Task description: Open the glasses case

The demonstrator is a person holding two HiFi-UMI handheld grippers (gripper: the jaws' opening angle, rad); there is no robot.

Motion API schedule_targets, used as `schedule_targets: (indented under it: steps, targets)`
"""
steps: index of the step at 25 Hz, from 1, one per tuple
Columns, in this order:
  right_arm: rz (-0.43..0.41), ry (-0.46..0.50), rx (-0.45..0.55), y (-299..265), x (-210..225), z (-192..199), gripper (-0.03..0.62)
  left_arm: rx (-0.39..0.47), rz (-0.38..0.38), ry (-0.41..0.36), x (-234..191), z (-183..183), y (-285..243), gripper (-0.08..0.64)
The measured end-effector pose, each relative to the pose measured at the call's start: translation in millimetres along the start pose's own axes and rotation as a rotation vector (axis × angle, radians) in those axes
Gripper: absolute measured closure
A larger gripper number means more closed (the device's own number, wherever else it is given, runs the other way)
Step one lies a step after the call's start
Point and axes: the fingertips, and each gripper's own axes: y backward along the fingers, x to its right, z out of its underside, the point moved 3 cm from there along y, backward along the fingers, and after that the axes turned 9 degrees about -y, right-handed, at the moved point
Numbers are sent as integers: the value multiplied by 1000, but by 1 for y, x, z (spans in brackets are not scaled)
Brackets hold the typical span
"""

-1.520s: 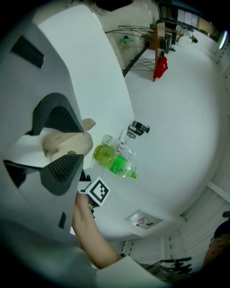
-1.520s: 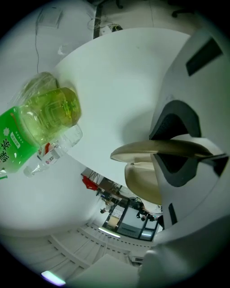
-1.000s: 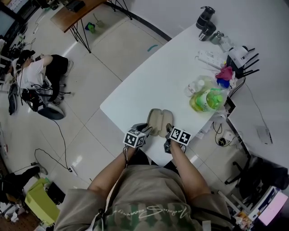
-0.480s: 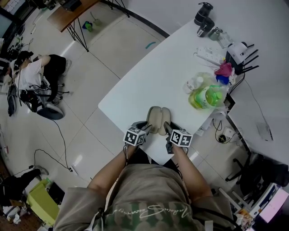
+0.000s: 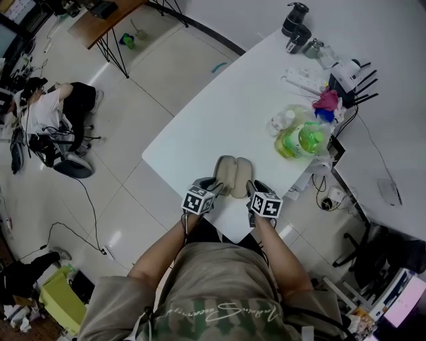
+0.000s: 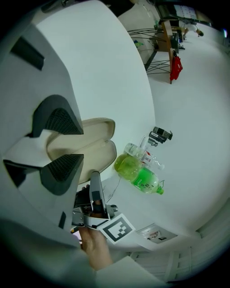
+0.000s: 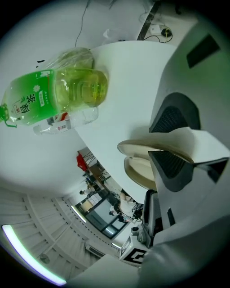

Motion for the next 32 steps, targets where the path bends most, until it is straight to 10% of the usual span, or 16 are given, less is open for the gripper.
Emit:
schedule_targets:
  steps: [11, 32]
  targets:
    - [54, -4, -47, -19, 20, 8, 466, 25, -11, 108, -9, 2, -8, 440]
    - [-280, 48, 223, 42, -40, -35, 465, 180, 47, 53, 20, -32, 18, 439]
